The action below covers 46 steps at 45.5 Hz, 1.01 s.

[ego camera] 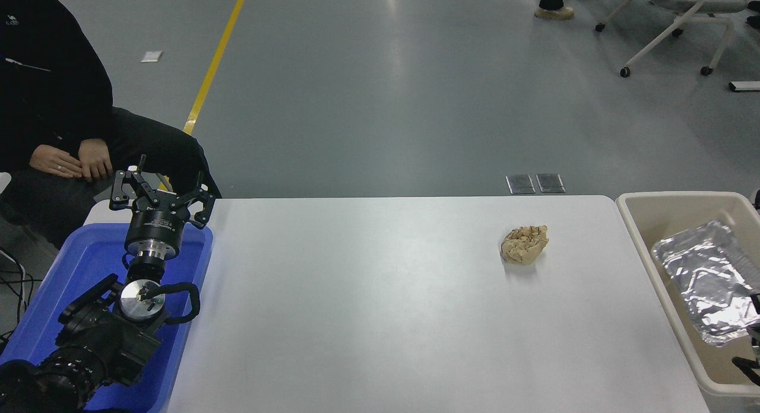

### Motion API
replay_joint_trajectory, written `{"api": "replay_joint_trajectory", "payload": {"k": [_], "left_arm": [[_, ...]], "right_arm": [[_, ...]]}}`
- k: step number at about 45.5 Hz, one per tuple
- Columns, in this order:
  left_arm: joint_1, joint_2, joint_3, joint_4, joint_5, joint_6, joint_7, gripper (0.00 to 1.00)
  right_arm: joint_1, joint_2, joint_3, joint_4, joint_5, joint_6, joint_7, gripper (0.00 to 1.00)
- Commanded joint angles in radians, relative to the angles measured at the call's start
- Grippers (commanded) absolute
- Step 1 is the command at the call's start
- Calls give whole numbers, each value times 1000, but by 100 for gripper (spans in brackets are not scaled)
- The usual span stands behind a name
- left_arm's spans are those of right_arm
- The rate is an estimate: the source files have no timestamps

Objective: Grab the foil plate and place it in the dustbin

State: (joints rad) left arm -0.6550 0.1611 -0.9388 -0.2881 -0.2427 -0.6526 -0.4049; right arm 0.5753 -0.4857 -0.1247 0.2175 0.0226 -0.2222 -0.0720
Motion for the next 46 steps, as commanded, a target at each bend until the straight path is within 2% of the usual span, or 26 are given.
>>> {"api": "replay_joint_trajectory", "payload": {"k": [1, 16, 26, 42, 46], "left_arm": [[0, 0, 0, 0, 0, 1, 0, 99], [0, 0, 0, 0, -1, -1, 0, 99], [0, 0, 0, 0, -1, 1, 0, 99], [0, 0, 0, 0, 0, -1, 0, 99], [0, 0, 0, 0, 0, -1, 0, 99]], "right_arm": [[14, 2, 0, -3, 0, 9, 3, 100], [133, -4, 8, 19, -1, 20, 1, 100], [293, -40, -7, 72, -29, 93, -5, 100], [526, -60, -12, 112, -205, 219, -9, 100], [561, -109, -12, 184, -260, 233, -8, 100]]}}
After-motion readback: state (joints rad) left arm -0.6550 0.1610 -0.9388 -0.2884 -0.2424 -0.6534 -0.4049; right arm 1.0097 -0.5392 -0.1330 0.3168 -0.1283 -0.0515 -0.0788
